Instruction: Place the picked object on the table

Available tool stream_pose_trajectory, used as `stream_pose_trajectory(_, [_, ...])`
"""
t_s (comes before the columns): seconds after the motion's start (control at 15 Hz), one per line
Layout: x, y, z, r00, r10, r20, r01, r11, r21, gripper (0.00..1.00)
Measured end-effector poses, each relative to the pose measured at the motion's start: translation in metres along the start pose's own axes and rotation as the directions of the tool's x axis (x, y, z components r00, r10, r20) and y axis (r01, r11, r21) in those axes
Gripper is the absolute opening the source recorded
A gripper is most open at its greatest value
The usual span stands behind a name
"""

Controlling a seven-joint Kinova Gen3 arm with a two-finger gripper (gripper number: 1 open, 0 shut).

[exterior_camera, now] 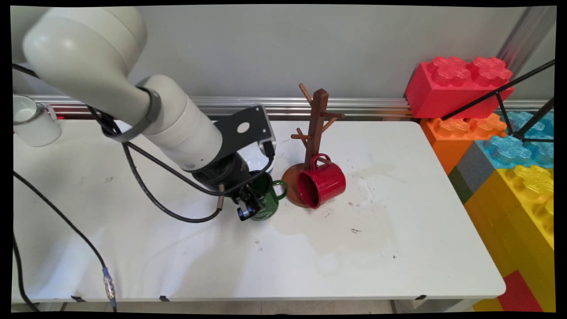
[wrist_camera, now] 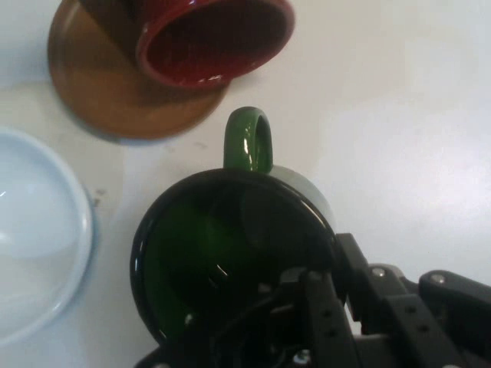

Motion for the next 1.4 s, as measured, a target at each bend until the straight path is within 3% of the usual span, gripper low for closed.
stream_pose_trajectory(0.33, [-0.012,-0.009,0.023,0.997,0.034,0.063,-0.037,0.998,0.050,0.00])
stream_pose_trajectory(0.73, [-0.024,-0.012,0.046,0.992,0.039,0.121,-0.049,0.995,0.083,0.00])
stream_pose_trajectory(1.4, [-0.032,-0.015,0.064,0.986,0.034,0.162,-0.053,0.992,0.114,0.00])
